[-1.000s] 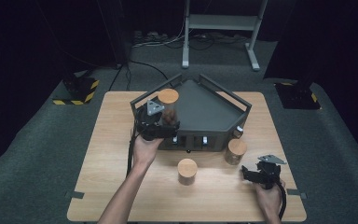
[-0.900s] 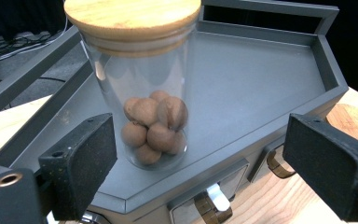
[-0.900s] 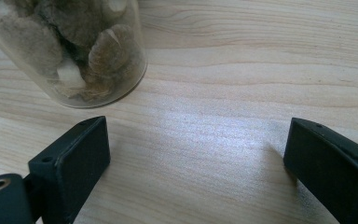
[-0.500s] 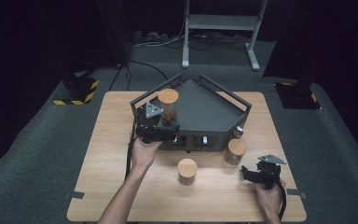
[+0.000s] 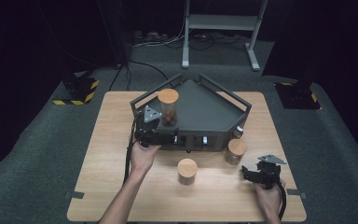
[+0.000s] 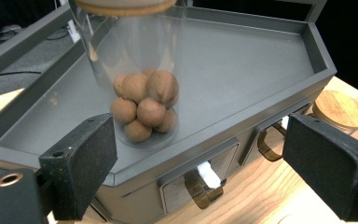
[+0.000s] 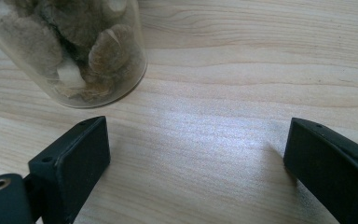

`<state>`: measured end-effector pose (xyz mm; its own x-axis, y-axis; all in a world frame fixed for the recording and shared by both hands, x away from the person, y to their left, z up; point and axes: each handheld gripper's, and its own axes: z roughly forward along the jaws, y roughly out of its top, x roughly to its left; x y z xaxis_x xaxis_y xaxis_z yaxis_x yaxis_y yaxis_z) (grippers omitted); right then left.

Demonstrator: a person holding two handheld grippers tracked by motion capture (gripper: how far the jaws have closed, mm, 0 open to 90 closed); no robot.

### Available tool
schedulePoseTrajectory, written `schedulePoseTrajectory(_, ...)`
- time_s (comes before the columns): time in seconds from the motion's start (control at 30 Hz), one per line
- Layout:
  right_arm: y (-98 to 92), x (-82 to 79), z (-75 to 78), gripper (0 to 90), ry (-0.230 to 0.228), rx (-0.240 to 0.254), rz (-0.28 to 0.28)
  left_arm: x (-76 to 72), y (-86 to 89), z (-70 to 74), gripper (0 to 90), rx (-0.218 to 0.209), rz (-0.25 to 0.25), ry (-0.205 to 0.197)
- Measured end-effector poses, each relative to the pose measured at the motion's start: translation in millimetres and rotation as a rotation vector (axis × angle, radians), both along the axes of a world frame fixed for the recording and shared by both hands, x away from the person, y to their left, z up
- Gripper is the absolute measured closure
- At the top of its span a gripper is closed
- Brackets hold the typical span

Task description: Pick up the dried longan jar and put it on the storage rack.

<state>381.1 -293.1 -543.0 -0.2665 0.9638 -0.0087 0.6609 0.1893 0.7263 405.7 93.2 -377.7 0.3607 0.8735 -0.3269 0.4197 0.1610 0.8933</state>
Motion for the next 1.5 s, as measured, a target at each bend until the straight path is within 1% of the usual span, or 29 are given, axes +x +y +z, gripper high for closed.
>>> schedulePoseTrajectory(0.1, 0.0, 0.0, 0.0, 6.2, 0.0, 0.0, 0.0, -1.4, 1.0, -1.6, 9.7, -0.009, 0.001, 0.001)
schedulePoseTrajectory(0.17, 0.0, 0.0, 0.0, 6.3, 0.0, 0.0, 0.0, -3.2, 2.0, -2.6, 9.7, -0.006, 0.001, -0.002)
schedulePoseTrajectory(0.33, 0.0, 0.0, 0.0, 6.2, 0.0, 0.0, 0.0, -7.7, 4.1, -6.3, 9.8, 0.011, -0.007, 0.002)
schedulePoseTrajectory(0.4, 0.0, 0.0, 0.0, 6.2, 0.0, 0.0, 0.0, -9.0, 4.4, -7.4, 9.8, 0.009, -0.007, 0.001)
schedulePoseTrajectory(0.43, 0.0, 0.0, 0.0, 6.2, 0.0, 0.0, 0.0, -10.2, 5.1, -8.5, 9.8, 0.015, -0.011, 0.002)
schedulePoseTrajectory(0.5, 0.0, 0.0, 0.0, 6.2, 0.0, 0.0, 0.0, -11.6, 4.9, -10.3, 9.8, 0.01, -0.007, 0.0)
schedulePoseTrajectory(0.53, 0.0, 0.0, 0.0, 6.2, 0.0, 0.0, 0.0, -12.7, 6.1, -11.6, 9.8, 0.021, -0.011, 0.002)
schedulePoseTrajectory(0.63, 0.0, 0.0, 0.0, 6.2, 0.0, 0.0, 0.0, -14.0, 7.0, -15.0, 9.9, 0.023, -0.01, 0.005)
schedulePoseTrajectory(0.67, 0.0, 0.0, 0.0, 6.2, 0.0, 0.0, 0.0, -14.3, 7.9, -16.0, 9.9, 0.031, -0.012, 0.008)
schedulePoseTrajectory(0.7, 0.0, 0.0, 0.0, 6.2, 0.0, 0.0, 0.0, -14.4, 7.7, -17.0, 9.9, 0.022, -0.008, 0.007)
schedulePoseTrajectory(0.73, 0.0, 0.0, 0.0, 6.2, 0.0, 0.0, 0.0, -14.9, 8.5, -17.6, 9.9, 0.027, -0.009, 0.009)
schedulePoseTrajectory(0.77, 0.0, 0.0, 0.0, 6.2, 0.0, 0.0, 0.0, -15.1, 8.6, -18.4, 9.9, 0.019, -0.005, 0.006)
schedulePoseTrajectory(0.83, 0.0, 0.0, 0.0, 6.2, 0.0, 0.0, 0.0, -15.9, 10.0, -19.5, 9.9, 0.026, -0.008, 0.01)
schedulePoseTrajectory(0.97, 0.1, 0.0, 0.0, 6.2, 0.0, 0.001, 0.0, -16.8, 11.2, -21.8, 9.9, 0.022, -0.002, 0.011)
schedulePoseTrajectory(1.07, 0.0, 0.0, 0.0, 6.2, 0.0, 0.0, 0.0, -17.6, 13.0, -23.2, 9.9, 0.033, -0.004, 0.014)
schedulePoseTrajectory(1.17, 0.0, 0.0, 0.0, 6.2, 0.0, 0.0, 0.0, -18.6, 12.7, -25.6, 9.9, 0.029, 0.003, 0.011)
schedulePoseTrajectory(1.23, 0.0, 0.0, 0.0, 6.2, -0.001, 0.0, 0.0, -19.3, 14.2, -27.7, 10.0, 0.036, 0.001, 0.014)
schedulePoseTrajectory(1.27, 0.1, 0.0, -0.1, 6.3, -0.001, 0.001, 0.0, -19.5, 14.4, -29.0, 9.9, 0.03, 0.006, 0.016)
schedulePoseTrajectory(1.5, 0.0, 0.0, 0.0, 6.3, 0.0, 0.0, 0.0, -21.0, 18.1, -34.9, 10.0, 0.028, 0.012, 0.025)
